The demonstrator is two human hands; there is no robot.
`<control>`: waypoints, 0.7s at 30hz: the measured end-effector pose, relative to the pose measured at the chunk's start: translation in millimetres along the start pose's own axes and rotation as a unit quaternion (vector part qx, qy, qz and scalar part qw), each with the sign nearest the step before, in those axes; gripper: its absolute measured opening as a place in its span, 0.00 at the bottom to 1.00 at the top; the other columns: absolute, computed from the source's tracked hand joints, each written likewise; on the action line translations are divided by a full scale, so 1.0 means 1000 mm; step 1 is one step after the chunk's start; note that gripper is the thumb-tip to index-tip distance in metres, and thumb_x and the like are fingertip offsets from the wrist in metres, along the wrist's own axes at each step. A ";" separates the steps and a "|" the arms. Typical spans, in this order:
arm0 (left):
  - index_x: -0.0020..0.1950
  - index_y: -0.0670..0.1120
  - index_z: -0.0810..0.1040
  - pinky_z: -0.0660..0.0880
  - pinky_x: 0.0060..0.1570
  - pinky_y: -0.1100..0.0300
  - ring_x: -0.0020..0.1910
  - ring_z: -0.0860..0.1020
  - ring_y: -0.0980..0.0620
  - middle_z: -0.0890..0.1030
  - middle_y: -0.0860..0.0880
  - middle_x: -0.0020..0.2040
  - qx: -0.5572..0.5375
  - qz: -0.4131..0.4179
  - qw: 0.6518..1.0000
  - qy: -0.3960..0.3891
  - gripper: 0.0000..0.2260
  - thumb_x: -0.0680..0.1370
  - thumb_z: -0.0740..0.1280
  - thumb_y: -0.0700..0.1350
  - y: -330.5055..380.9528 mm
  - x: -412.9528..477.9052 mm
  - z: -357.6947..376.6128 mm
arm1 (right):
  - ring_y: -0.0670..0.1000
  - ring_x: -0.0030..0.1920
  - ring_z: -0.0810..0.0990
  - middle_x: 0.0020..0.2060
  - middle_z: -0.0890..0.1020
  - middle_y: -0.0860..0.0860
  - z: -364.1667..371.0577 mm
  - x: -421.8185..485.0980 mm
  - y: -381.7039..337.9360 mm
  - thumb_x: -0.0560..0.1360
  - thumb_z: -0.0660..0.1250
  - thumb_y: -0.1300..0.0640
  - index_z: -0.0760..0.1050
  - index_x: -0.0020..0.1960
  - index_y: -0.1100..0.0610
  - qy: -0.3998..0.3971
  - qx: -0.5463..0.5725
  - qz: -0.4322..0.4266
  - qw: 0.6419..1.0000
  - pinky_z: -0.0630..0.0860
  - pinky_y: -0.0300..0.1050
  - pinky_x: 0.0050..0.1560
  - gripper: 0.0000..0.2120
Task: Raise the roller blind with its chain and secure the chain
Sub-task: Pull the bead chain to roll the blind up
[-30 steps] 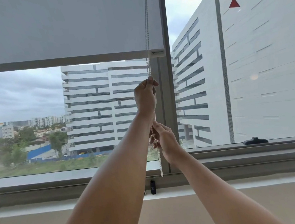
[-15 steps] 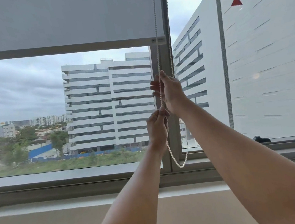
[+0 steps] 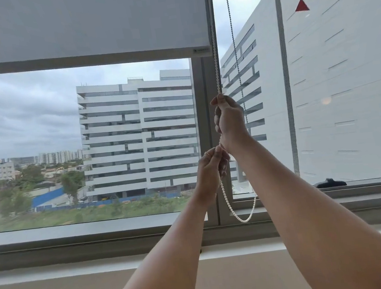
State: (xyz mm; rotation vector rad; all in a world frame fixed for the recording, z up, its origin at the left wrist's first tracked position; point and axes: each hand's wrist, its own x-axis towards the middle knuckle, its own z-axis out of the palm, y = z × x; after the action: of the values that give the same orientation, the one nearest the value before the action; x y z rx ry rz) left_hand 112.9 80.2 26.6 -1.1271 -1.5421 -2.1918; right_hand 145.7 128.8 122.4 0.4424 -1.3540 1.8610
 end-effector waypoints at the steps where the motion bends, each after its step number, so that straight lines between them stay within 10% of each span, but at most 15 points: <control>1: 0.26 0.52 0.73 0.60 0.23 0.68 0.21 0.63 0.60 0.69 0.55 0.21 0.008 0.003 1.000 -0.008 0.23 0.81 0.54 0.41 0.001 0.002 -0.003 | 0.42 0.20 0.58 0.26 0.62 0.49 -0.001 -0.001 0.001 0.80 0.56 0.55 0.72 0.36 0.54 -0.002 0.002 -0.001 1.000 0.54 0.34 0.19 0.15; 10: 0.42 0.44 0.77 0.72 0.46 0.56 0.39 0.76 0.50 0.78 0.46 0.37 -0.003 0.041 0.997 0.070 0.15 0.81 0.53 0.43 0.063 0.046 -0.003 | 0.40 0.16 0.66 0.15 0.70 0.43 -0.006 -0.018 0.024 0.80 0.56 0.59 0.73 0.35 0.54 -0.022 0.040 -0.002 0.999 0.61 0.29 0.18 0.16; 21: 0.39 0.44 0.75 0.61 0.24 0.67 0.24 0.66 0.58 0.69 0.50 0.29 0.035 0.008 0.994 0.099 0.12 0.80 0.57 0.42 0.113 0.071 0.015 | 0.41 0.19 0.57 0.18 0.61 0.43 -0.002 -0.055 0.065 0.80 0.56 0.57 0.71 0.33 0.53 -0.046 0.025 0.043 0.998 0.54 0.33 0.18 0.17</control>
State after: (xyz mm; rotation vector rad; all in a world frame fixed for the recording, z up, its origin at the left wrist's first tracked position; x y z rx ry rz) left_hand 137.1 62.3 157.0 -0.8689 -1.5061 -2.1474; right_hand 132.3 101.2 42.8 0.5080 -1.4110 1.9698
